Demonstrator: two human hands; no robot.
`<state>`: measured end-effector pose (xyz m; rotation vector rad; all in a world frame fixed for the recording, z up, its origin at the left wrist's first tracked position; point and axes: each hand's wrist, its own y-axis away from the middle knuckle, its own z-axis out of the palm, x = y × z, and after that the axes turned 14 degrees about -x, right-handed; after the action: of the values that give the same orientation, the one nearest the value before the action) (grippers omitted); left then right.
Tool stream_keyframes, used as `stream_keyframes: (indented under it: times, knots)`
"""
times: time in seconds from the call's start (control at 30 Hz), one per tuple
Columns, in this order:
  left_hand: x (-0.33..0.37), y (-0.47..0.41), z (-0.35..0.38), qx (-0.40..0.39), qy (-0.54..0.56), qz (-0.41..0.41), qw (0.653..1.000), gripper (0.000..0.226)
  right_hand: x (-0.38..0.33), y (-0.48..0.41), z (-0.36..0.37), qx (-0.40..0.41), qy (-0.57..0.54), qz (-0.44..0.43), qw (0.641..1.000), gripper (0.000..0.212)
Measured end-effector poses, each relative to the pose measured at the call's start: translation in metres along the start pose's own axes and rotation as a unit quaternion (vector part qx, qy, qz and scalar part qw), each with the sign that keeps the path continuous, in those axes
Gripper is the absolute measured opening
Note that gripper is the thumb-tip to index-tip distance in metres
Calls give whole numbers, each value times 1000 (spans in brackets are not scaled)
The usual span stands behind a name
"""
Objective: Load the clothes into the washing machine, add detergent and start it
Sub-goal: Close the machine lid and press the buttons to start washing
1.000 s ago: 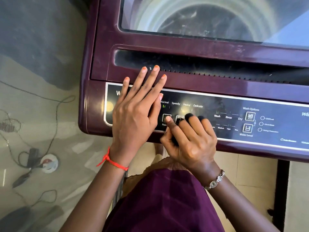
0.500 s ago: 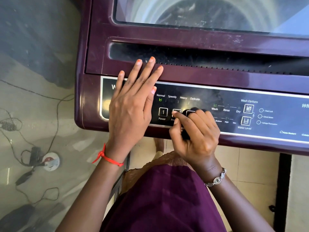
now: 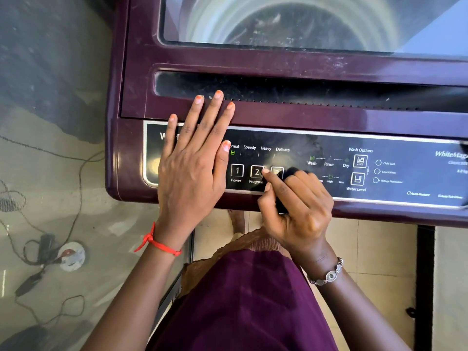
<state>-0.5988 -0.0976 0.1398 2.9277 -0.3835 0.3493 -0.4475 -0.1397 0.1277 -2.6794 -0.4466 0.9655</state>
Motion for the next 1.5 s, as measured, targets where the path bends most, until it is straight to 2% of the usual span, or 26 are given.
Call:
stream_keyframes:
  times: [0.43, 0.73, 1.07, 1.33, 1.5]
  knots:
    - [0, 0, 4, 27, 22, 9, 999, 43, 29, 12, -27, 36, 25, 56, 997, 26]
    - [1, 0, 3, 29, 28, 8, 999, 43, 37, 16, -40, 69, 15, 36, 997, 39]
    - [2, 1, 4, 30, 23, 5, 999, 43, 57, 15, -60, 118, 73, 91, 986, 24]
    - [3, 1, 4, 29, 18, 0, 999, 43, 63, 15, -55, 103, 91, 76, 988, 22]
    - [4, 1, 4, 26, 17, -3, 1000, 44, 65, 15, -52, 86, 115, 72, 987, 32]
